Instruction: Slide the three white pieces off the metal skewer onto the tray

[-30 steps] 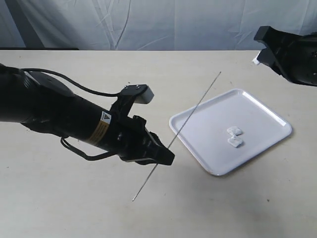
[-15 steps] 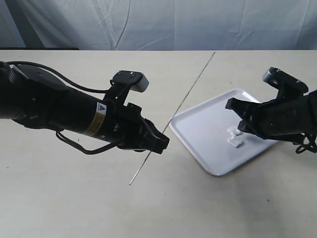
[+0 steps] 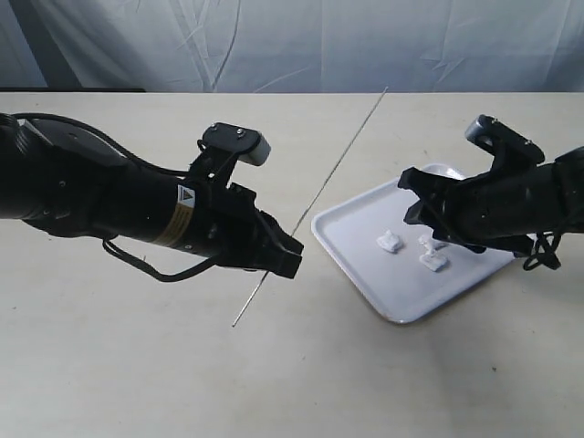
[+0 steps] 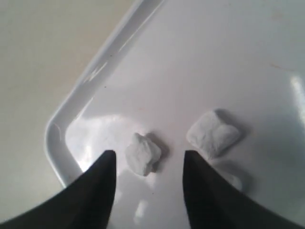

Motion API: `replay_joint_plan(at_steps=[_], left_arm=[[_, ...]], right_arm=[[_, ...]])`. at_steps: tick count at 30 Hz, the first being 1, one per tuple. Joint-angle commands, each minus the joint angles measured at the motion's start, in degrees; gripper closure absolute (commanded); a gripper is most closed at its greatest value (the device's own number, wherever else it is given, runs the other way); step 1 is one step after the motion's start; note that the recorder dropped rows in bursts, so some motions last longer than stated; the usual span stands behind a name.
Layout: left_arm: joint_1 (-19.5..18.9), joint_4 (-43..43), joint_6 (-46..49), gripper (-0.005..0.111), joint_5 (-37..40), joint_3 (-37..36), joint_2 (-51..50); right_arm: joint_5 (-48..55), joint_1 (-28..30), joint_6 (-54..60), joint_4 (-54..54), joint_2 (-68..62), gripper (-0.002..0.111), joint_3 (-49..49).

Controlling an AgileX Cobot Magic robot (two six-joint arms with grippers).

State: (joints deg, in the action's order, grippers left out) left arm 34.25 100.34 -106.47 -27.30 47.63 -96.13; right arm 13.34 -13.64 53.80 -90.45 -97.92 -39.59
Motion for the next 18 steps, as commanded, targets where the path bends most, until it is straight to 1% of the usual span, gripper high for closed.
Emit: replay_joint_plan(at_steps=[1, 4, 6, 10, 12, 18], left_arm=[[0.0, -0.4, 0.1, 0.107, 0.7, 0.3, 0.4], [0.1, -0.4, 0.1, 0.107, 0.1, 2.1, 0.0], [0.1, -0.4, 0.1, 0.107, -0.2, 3.7, -1.2], [0.2, -0.4, 0.0, 0.107, -1.2, 8.1, -6.2], [0.8, -0.4, -0.2, 0.107, -2.3, 10.0, -8.7], [5.2, -0.4, -0.7, 0.107, -2.2, 18.8, -16.1]], right_arm=[[1.3, -0.1, 0.6, 1.0, 5.6, 0.067, -0.3], [0.3, -0.1, 0.6, 7.4, 12.9, 0.075, -0.3], [0.1, -0.1, 0.2, 11.6, 18.6, 0.078, -0.3], [-0.4, -0.1, -0.1, 12.8, 29.9, 0.078, -0.3], [0.2, -0.1, -0.1, 12.9, 33.6, 0.078, -0.3], [5.1, -0.1, -5.8, 17.3, 40.7, 0.078, -0.3]])
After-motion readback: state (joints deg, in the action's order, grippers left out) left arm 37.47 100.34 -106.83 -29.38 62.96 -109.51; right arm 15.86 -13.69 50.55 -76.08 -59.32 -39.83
